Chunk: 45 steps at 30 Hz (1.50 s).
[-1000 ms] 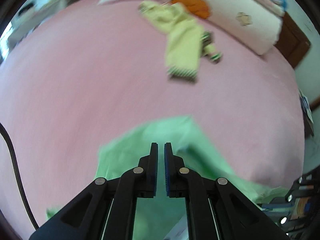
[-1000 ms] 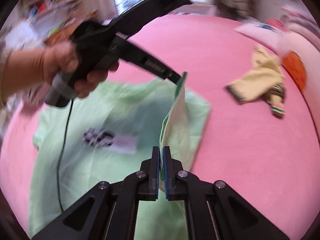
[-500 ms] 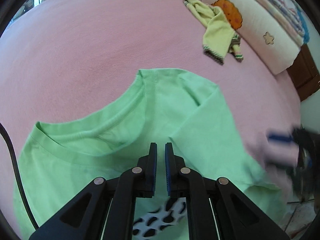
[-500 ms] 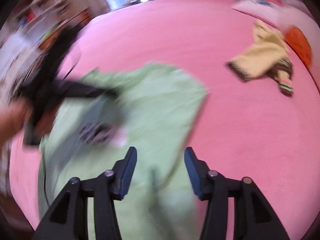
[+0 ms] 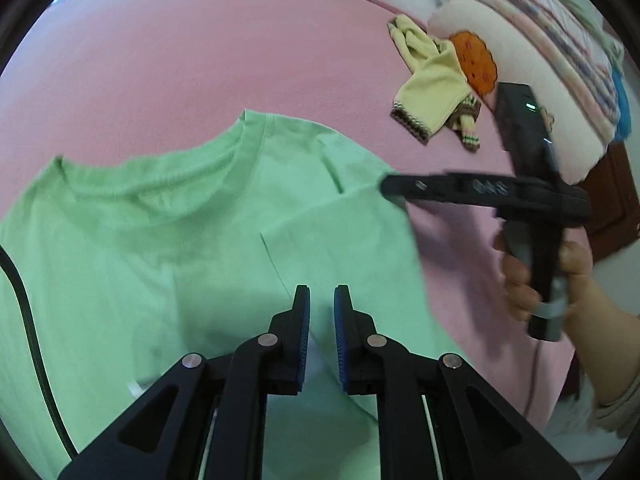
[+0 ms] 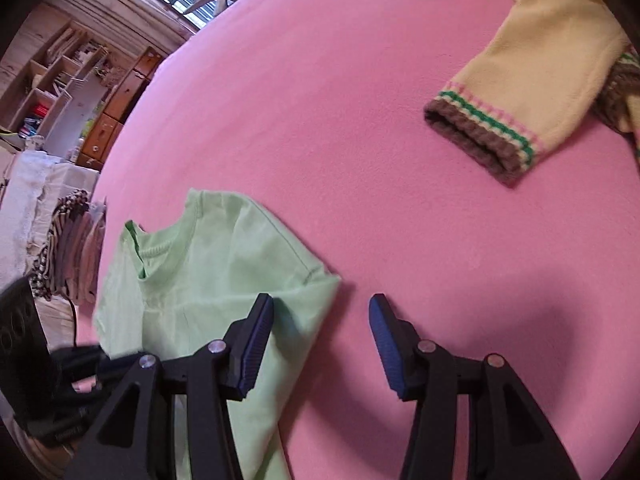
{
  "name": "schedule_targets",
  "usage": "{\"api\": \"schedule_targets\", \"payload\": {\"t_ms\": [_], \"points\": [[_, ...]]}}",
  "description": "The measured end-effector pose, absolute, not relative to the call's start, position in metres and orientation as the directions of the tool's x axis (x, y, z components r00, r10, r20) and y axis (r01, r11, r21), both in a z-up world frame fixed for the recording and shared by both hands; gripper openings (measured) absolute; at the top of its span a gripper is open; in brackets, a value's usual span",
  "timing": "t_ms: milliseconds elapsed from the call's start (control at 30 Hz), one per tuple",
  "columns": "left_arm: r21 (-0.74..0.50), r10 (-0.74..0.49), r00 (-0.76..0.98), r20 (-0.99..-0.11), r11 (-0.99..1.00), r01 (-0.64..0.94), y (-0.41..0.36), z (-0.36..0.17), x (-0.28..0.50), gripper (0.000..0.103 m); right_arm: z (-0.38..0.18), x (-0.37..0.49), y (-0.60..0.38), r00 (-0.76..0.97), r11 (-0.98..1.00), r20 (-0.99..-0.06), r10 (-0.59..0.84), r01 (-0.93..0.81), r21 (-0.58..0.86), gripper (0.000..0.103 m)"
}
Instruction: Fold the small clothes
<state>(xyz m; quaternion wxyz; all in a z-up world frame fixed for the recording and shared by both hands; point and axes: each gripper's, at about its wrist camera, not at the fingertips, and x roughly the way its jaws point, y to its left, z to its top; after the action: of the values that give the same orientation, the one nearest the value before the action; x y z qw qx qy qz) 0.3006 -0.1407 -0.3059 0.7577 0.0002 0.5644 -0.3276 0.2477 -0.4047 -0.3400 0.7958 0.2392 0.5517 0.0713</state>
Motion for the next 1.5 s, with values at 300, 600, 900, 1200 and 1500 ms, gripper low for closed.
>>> {"api": "schedule_targets", "payload": {"t_ms": [300, 600, 900, 1200, 1500], "points": [[-0.378, -0.484, 0.112, -0.868, 0.789, 0.484, -0.149, -0.315, 0.249, 0.011, -0.315, 0.258, -0.378, 0.372, 0.957, -0.887, 0.273, -0.007, 0.291, 0.007], [-0.395, -0.502, 0.072, -0.862, 0.754, 0.525, -0.173, -0.325, 0.218, 0.012, -0.282, 0.275, -0.314, 0.473, 0.904, -0.860, -0.192, -0.255, -0.343, 0.007], [-0.378, -0.481, 0.069, -0.874, 0.761, 0.527, -0.174, -0.333, 0.203, 0.013, -0.278, 0.270, -0.328, 0.453, 0.935, -0.858, -0.243, -0.127, -0.332, 0.025], [-0.331, -0.439, 0.133, -0.889, 0.814, 0.477, -0.157, -0.317, 0.210, 0.025, -0.264, 0.185, -0.297, 0.416, 0.992, -0.909, -0.021, -0.104, -0.070, 0.025], [-0.295, -0.401, 0.174, -0.899, 0.850, 0.437, -0.139, -0.309, 0.191, 0.034, -0.323, 0.128, -0.268, 0.262, 0.989, -0.963, -0.064, -0.111, -0.096, 0.024]]}}
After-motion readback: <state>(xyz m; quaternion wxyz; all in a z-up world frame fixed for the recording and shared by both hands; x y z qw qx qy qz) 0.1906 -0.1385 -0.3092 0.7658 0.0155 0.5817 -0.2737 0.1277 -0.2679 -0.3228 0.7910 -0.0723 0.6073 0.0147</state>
